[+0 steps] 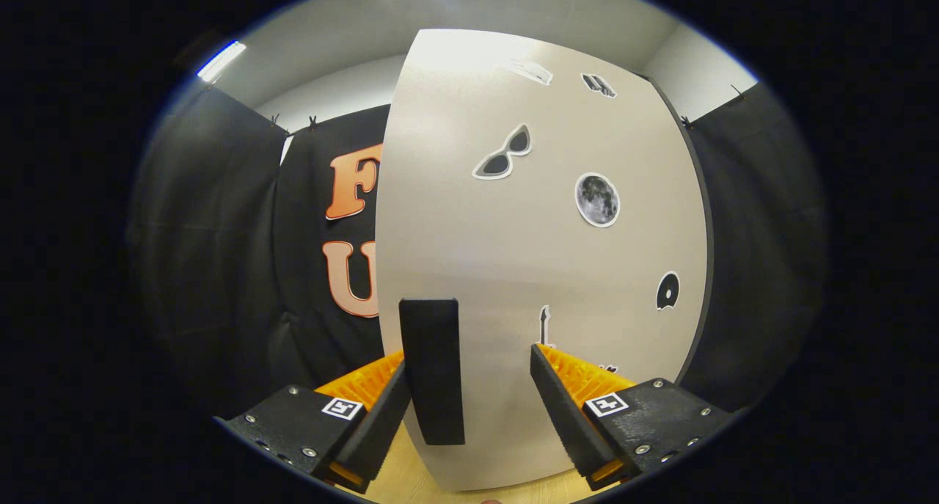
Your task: Open the shoe cabinet door, grab the shoes and put them into the shoe cabinet, then close the shoe cabinet door.
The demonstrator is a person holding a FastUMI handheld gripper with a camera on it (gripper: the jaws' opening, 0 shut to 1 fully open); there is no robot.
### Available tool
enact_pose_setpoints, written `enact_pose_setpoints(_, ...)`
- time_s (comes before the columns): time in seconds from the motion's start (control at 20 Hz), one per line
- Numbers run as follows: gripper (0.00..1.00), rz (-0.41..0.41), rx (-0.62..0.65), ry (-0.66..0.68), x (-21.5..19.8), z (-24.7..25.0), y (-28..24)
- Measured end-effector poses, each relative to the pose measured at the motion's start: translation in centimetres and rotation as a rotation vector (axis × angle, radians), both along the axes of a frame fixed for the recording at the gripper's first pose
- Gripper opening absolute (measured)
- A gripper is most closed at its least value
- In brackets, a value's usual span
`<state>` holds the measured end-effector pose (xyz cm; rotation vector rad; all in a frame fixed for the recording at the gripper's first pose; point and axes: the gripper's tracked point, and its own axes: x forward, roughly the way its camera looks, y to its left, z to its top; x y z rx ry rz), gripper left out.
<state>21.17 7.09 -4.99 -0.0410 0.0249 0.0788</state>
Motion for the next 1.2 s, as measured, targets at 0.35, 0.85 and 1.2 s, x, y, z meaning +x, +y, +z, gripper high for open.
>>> enact_pose_setpoints(0.35,0.93,-0.115,-0.026,0.002,2.0,-0.1,0.8)
enact_pose_setpoints(0.85,0.94,-0.097,-0.001,-0.012,-1.3,1.3,1.5)
enact_pose_setpoints(1.2,0.94,-0.076,0.020,0.002,-9.3,2.4,-2.5)
